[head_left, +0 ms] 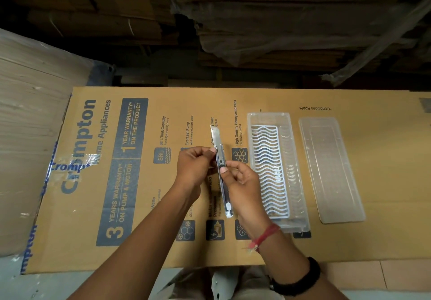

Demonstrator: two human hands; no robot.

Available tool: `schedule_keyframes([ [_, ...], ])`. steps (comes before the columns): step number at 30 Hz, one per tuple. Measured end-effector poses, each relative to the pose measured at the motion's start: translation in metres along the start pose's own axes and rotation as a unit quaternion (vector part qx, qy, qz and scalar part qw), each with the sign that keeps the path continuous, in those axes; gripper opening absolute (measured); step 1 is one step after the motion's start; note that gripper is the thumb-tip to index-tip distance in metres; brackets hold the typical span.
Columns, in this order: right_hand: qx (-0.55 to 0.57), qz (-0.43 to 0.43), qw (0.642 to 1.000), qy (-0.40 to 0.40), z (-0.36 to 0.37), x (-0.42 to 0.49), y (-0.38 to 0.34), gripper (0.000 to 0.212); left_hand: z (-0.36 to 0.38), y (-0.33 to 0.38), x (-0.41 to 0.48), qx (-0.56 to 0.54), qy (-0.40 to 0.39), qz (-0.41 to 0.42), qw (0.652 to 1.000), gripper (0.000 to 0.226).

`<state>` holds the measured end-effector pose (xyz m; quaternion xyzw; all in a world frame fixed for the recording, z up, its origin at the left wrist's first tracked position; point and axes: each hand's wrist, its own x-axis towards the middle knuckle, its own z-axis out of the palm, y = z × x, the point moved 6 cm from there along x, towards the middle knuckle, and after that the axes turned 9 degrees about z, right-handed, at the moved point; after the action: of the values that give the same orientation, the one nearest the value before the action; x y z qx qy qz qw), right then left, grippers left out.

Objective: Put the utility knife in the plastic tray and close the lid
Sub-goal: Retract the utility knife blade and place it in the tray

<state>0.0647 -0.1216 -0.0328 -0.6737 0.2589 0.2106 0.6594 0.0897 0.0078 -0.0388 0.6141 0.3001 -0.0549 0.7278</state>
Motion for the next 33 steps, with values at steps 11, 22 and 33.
schedule_keyframes([
  [11, -0.02, -0.013, 0.999, -0.023, -0.027, -0.022, 0.0, 0.036, 0.02, 0.017, 0.001, 0.012, -0.005, 0.028, 1.0, 0.024],
  [22, 0.024, -0.019, 1.0, -0.006, -0.063, -0.024, -0.006, 0.043, 0.063, 0.003, -0.03, 0.097, -0.126, 0.057, 0.986, 0.029],
  [33, 0.012, -0.001, 1.0, 0.024, -0.101, -0.022, -0.001, 0.036, 0.095, 0.001, -0.041, 0.148, -0.123, 0.046, 0.98, 0.02],
])
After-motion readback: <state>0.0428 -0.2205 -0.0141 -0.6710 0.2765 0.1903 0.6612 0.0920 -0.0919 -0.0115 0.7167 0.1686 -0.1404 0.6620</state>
